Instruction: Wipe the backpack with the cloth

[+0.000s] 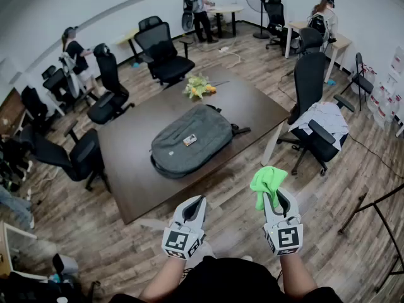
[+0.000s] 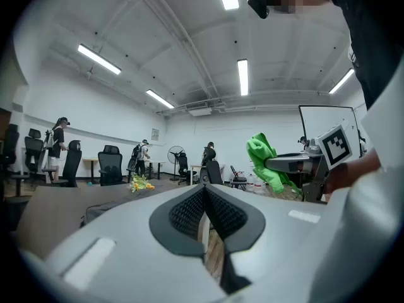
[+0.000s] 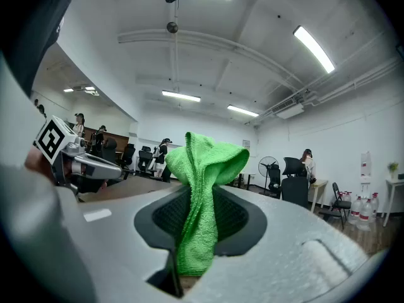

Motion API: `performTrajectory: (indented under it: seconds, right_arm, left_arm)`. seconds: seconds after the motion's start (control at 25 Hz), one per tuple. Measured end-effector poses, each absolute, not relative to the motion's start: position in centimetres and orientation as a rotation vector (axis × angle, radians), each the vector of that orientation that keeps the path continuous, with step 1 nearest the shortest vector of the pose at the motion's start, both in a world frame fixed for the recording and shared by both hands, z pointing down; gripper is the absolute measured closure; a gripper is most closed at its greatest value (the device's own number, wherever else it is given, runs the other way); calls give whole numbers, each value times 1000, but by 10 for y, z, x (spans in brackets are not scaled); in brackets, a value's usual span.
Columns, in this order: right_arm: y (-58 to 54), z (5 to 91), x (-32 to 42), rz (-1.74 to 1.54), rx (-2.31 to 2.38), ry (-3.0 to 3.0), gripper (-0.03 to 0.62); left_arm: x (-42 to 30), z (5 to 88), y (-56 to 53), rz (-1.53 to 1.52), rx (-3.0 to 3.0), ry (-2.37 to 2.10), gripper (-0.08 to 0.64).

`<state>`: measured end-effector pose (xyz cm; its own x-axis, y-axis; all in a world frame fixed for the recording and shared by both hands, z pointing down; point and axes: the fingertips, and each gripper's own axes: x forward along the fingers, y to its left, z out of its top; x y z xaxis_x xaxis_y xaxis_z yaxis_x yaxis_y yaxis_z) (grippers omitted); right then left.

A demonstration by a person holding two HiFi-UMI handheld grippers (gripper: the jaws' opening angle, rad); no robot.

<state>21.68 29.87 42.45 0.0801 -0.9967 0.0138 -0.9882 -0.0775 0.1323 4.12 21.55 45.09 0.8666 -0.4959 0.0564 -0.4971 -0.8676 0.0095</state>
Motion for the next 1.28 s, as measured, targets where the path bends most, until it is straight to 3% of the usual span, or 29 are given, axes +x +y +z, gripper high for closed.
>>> performTrajectory:
  seconds: [0.68,1.28]
  right_arm:
    - [260,428,200,-58,2199,-2112,495]
    - [146,424,97,-88,2088,-2223,492]
  left_arm:
    - [26,456,181,77,2982,-820,541]
    - [-86,454,85,66,2946,-976,541]
